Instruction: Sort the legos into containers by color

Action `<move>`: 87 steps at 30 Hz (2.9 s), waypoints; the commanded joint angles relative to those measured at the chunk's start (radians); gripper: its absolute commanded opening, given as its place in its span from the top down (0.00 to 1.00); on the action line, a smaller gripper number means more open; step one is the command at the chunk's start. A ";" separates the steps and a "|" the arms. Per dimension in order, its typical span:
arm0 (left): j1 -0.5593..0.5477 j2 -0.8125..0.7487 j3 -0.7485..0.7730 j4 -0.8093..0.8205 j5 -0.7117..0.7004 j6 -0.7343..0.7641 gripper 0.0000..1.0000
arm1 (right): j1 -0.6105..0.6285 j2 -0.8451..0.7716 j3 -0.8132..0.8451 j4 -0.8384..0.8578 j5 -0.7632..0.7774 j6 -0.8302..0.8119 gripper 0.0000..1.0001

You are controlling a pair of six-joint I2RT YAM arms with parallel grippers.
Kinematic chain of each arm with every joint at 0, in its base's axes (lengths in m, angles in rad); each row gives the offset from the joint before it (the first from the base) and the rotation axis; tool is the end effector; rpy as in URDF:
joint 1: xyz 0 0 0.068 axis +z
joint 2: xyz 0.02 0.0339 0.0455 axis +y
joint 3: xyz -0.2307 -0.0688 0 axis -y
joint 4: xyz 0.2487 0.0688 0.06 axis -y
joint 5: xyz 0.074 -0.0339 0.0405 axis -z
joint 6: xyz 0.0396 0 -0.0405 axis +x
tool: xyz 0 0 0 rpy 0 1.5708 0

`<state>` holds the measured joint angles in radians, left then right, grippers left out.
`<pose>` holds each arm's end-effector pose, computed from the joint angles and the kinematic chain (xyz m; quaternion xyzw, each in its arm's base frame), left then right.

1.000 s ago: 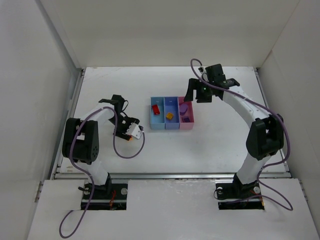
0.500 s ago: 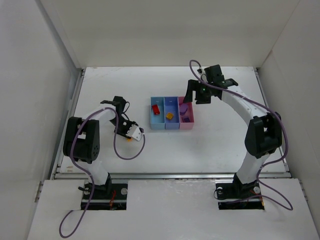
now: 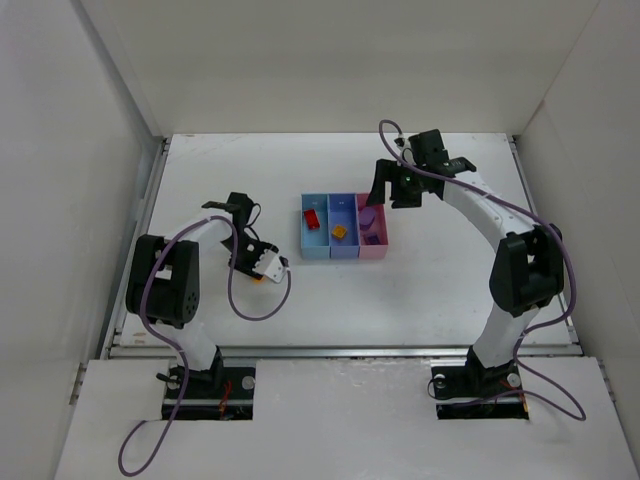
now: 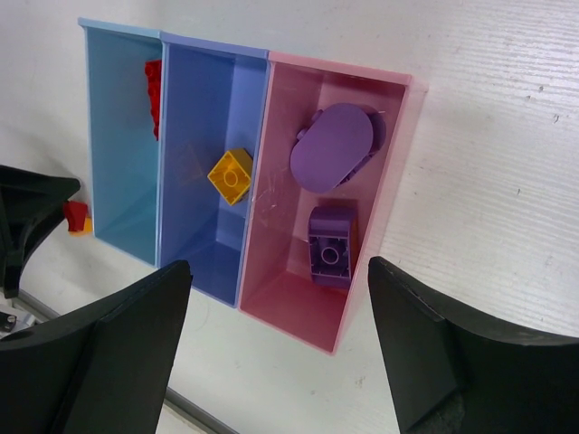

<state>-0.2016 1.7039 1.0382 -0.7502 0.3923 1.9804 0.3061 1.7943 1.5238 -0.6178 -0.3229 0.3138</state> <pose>0.2912 -0.0750 0.1265 0.8744 0.4380 -0.0634 0.1987 0.3749 0.1317 0.2433 -0.0502 0.9303 0.2450 0.2684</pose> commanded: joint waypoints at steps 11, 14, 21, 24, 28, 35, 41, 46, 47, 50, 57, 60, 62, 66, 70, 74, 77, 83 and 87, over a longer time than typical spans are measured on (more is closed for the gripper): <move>-0.033 -0.018 -0.046 -0.028 0.011 0.907 0.79 | -0.009 -0.001 0.032 0.036 -0.015 0.005 0.16; -0.042 -0.027 -0.046 -0.028 0.000 0.893 1.00 | -0.009 -0.001 0.032 0.036 -0.015 0.005 0.16; -0.042 -0.076 -0.066 -0.040 0.020 0.810 1.00 | -0.009 -0.001 0.022 0.036 -0.024 0.015 0.16; -0.042 -0.085 -0.089 -0.025 0.020 0.779 0.99 | -0.009 -0.001 0.022 0.036 -0.024 0.015 0.16; -0.032 -0.095 -0.038 -0.005 0.020 0.649 0.65 | -0.009 -0.012 0.022 0.036 -0.024 0.015 0.16; 0.004 -0.171 0.098 -0.159 0.077 0.545 0.00 | -0.009 -0.021 0.003 0.055 -0.033 0.015 0.16; -0.009 -0.312 -0.016 -0.262 0.097 0.425 0.00 | 0.001 -0.042 -0.017 0.055 -0.033 0.015 0.16; -0.053 -0.469 -0.194 -0.161 0.099 0.226 0.00 | 0.010 -0.096 -0.102 0.075 -0.024 0.024 0.16; -0.065 -0.480 -0.216 -0.106 0.099 0.181 0.00 | 0.010 -0.110 -0.114 0.084 -0.024 0.024 0.16; -0.096 -0.489 -0.282 -0.011 0.088 0.022 0.00 | 0.010 -0.121 -0.145 0.093 -0.024 0.033 0.16; -0.146 -0.389 -0.303 0.146 0.096 -0.402 0.00 | 0.019 -0.139 -0.143 0.093 -0.015 0.033 0.16; -0.147 -0.359 -0.316 0.176 0.069 -0.455 0.00 | 0.019 -0.139 -0.120 0.093 -0.015 0.033 0.16; -0.147 -0.359 -0.325 0.207 0.060 -0.474 0.00 | 0.019 -0.116 -0.104 0.093 -0.015 0.033 0.16; -0.147 -0.414 -0.389 0.244 0.071 -0.499 0.00 | 0.019 -0.107 -0.068 0.084 -0.015 0.033 0.16; -0.147 -0.472 -0.446 0.265 0.033 -0.526 0.02 | 0.019 -0.098 -0.050 0.084 -0.015 0.033 0.16; -0.147 -0.524 -0.484 0.327 0.023 -0.560 0.12 | 0.019 -0.098 -0.050 0.084 -0.024 0.033 0.16; -0.147 -0.537 -0.484 0.338 0.014 -0.589 0.38 | 0.028 -0.098 -0.050 0.084 -0.024 0.042 0.16; -0.147 -0.472 -0.474 0.347 0.014 -0.641 0.59 | 0.028 -0.098 -0.050 0.084 -0.024 0.042 0.16; -0.156 -0.443 -0.440 0.347 0.023 -0.664 0.58 | 0.028 -0.098 -0.059 0.084 -0.024 0.042 0.16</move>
<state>-0.3470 1.2430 0.5762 -0.3897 0.3985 1.3590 0.3279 1.7027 1.4326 -0.5678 -0.3405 0.3481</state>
